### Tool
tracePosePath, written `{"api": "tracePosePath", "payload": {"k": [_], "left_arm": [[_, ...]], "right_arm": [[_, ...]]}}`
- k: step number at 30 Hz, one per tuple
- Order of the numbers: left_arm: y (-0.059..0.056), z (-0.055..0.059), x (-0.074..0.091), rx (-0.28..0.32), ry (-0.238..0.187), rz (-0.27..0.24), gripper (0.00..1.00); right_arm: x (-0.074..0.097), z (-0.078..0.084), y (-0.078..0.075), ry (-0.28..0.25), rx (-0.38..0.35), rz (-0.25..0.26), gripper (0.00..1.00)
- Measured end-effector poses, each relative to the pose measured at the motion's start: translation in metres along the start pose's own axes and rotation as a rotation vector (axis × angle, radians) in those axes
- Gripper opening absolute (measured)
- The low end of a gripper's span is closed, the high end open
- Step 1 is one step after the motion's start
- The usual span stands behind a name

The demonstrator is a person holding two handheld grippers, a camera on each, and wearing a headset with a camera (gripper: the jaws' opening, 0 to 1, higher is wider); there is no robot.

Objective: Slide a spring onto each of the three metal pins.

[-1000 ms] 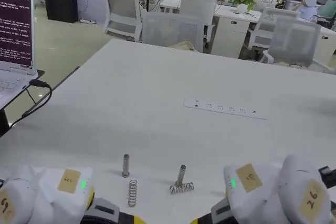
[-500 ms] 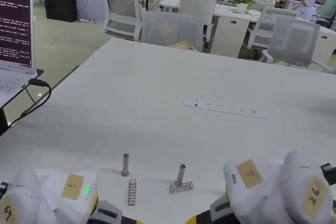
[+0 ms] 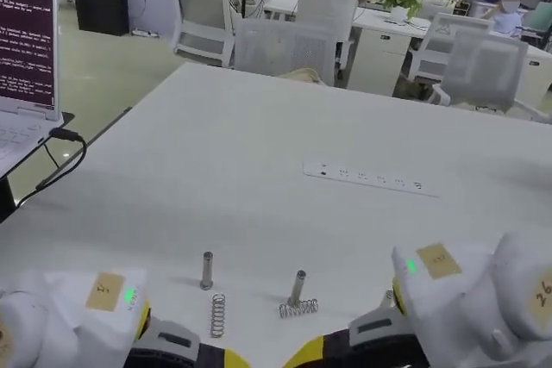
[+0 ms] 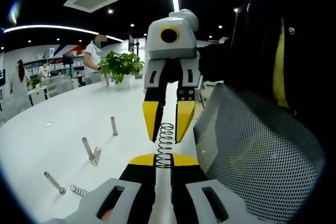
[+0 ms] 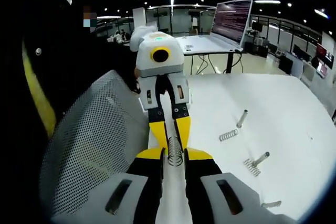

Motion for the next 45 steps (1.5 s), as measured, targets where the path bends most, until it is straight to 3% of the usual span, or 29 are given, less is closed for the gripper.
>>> {"api": "tracePosePath", "payload": {"k": [10, 17, 20, 28, 34, 38, 45], "left_arm": [[0.001, -0.007, 0.003, 0.017, -0.056, -0.001, 0.02], [0.000, -0.007, 0.003, 0.006, -0.046, -0.006, 0.02], [-0.001, -0.008, 0.001, -0.005, -0.034, -0.004, 0.02], [0.002, -0.015, -0.008, -0.046, -0.018, -0.015, 0.03], [0.009, -0.028, -0.016, -0.087, -0.025, -0.037, 0.03], [0.011, -0.036, -0.020, -0.104, -0.027, -0.039, 0.03], [0.010, -0.040, -0.023, -0.116, -0.023, -0.037, 0.03]], "right_arm": [[0.000, 0.000, -0.002, -0.047, -0.033, -0.024, 0.09], [-0.001, -0.002, -0.001, -0.044, -0.042, -0.029, 0.08], [0.000, -0.005, 0.001, 0.006, -0.018, -0.017, 0.08], [0.008, -0.021, 0.000, 0.204, 0.063, 0.044, 0.08], [0.021, -0.039, -0.004, 0.379, 0.167, 0.087, 0.08], [0.026, -0.046, -0.006, 0.475, 0.202, 0.074, 0.08], [0.027, -0.055, -0.007, 0.584, 0.277, 0.034, 0.08]]}}
Point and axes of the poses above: the centre of the closed fingertips' face, and the gripper's own axes: x roughly backward along the fingers, y roughly to its left, z roughly out of its underside, the point moved 10 cm from there along x, roughly backward along the fingers, and after that the axes turned 13 degrees about y, right-handed, at the moved point
